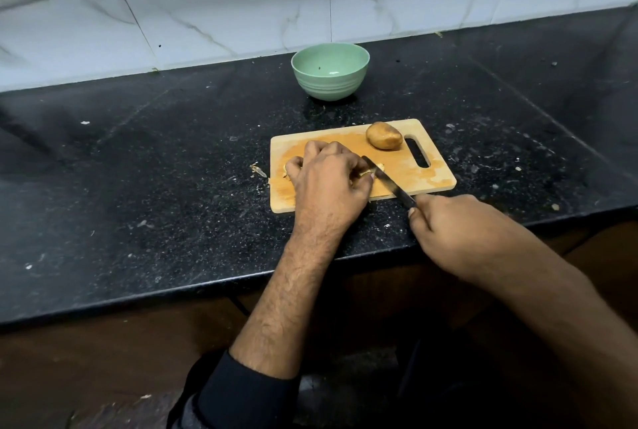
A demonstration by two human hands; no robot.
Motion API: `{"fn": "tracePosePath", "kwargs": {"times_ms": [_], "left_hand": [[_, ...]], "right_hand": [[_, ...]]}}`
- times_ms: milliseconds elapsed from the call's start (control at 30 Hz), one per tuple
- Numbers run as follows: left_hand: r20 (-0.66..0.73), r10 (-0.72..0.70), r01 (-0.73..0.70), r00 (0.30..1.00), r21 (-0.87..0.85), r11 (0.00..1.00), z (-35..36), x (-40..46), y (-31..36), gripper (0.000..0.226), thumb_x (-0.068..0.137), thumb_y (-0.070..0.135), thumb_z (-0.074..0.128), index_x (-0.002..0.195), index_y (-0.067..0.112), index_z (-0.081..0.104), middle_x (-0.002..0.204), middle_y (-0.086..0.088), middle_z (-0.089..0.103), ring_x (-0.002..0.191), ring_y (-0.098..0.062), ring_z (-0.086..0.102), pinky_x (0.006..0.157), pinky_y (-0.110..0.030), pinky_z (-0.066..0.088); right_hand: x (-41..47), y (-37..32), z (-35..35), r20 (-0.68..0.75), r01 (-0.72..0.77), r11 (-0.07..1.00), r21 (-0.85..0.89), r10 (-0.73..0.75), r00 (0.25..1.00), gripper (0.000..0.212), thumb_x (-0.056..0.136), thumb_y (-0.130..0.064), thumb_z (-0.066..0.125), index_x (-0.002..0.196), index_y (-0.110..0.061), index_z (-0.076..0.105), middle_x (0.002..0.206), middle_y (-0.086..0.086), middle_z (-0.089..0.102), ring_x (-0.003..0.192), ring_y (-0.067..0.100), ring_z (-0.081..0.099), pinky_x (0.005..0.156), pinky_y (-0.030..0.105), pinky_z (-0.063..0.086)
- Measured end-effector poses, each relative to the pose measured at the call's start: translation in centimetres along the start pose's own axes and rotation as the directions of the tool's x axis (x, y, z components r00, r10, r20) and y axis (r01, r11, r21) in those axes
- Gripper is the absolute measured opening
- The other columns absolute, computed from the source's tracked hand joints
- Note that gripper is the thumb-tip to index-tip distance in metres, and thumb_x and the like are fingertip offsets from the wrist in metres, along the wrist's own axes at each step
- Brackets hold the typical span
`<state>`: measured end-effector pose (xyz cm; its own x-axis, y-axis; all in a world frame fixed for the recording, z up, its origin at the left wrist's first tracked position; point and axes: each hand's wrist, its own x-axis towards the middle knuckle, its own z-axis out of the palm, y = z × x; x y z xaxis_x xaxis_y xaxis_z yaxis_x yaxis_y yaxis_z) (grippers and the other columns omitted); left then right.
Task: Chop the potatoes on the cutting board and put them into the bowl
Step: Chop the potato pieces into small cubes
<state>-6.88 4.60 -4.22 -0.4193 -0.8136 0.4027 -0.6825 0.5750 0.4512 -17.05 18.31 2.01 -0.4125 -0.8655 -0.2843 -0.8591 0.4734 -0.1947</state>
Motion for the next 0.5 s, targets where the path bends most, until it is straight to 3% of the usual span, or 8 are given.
{"fn": "tracePosePath", "kwargs": {"times_ms": [100, 233, 300, 400, 500], "left_hand": [[-0.006, -0.011, 0.011, 1.0, -0.04, 0.999, 0.2, 0.0, -0.1, 0.014, 0.085, 0.043, 0.075, 0.094, 0.032, 0.076, 0.101, 0.02, 0.06, 0.113, -0.01, 0.04, 0.09, -0.035, 0.017], [-0.004, -0.022, 0.021, 1.0, -0.062, 0.998, 0.1, 0.1, 0.1, 0.01, 0.085, 0.041, 0.076, 0.09, 0.032, 0.075, 0.096, 0.021, 0.057, 0.112, -0.009, 0.039, 0.086, -0.033, 0.014], [0.007, -0.022, 0.022, 1.0, -0.05, 0.998, 0.0, 0.0, 0.1, 0.011, 0.085, 0.041, 0.076, 0.091, 0.031, 0.076, 0.097, 0.021, 0.057, 0.113, -0.009, 0.039, 0.087, -0.032, 0.014], [0.006, -0.017, 0.017, 1.0, -0.047, 0.999, 0.0, 0.1, 0.0, 0.013, 0.085, 0.042, 0.076, 0.092, 0.031, 0.076, 0.1, 0.02, 0.06, 0.114, -0.01, 0.039, 0.09, -0.034, 0.016], [0.001, -0.026, 0.026, 1.0, -0.043, 0.999, 0.0, 0.0, -0.1, 0.019, 0.083, 0.045, 0.077, 0.097, 0.032, 0.075, 0.104, 0.02, 0.06, 0.115, -0.01, 0.039, 0.093, -0.037, 0.02]], "right_hand": [[0.8, 0.2, 0.3, 0.022, -0.005, 1.0, 0.024, 0.004, 1.0, 0.027, 0.108, -0.04, 0.031, 0.116, -0.026, 0.053, 0.081, -0.005, 0.051, 0.083, 0.021, 0.057, 0.081, 0.039, 0.053], [0.9, 0.4, -0.4, 0.117, -0.008, 0.999, 0.038, 0.004, 0.993, 0.026, 0.11, -0.036, 0.029, 0.118, -0.023, 0.05, 0.082, 0.002, 0.058, 0.056, 0.011, 0.057, 0.042, 0.02, 0.042], [0.2, 0.7, -0.7, 0.148, -0.002, 1.0, 0.03, -0.002, 0.989, 0.025, 0.11, -0.036, 0.028, 0.116, -0.023, 0.048, 0.08, 0.003, 0.059, 0.046, 0.009, 0.056, 0.031, 0.016, 0.036], [-1.2, 1.3, -0.7, 0.177, -0.009, 0.999, 0.036, 0.003, 0.984, 0.026, 0.11, -0.037, 0.027, 0.115, -0.021, 0.048, 0.081, 0.004, 0.059, 0.031, 0.005, 0.05, 0.032, 0.015, 0.037], [-2.3, 2.0, -0.7, 0.165, -0.021, 0.999, 0.045, 0.014, 0.986, 0.032, 0.109, -0.039, 0.028, 0.12, -0.019, 0.05, 0.087, 0.003, 0.059, 0.03, 0.007, 0.051, 0.034, 0.016, 0.04]]}}
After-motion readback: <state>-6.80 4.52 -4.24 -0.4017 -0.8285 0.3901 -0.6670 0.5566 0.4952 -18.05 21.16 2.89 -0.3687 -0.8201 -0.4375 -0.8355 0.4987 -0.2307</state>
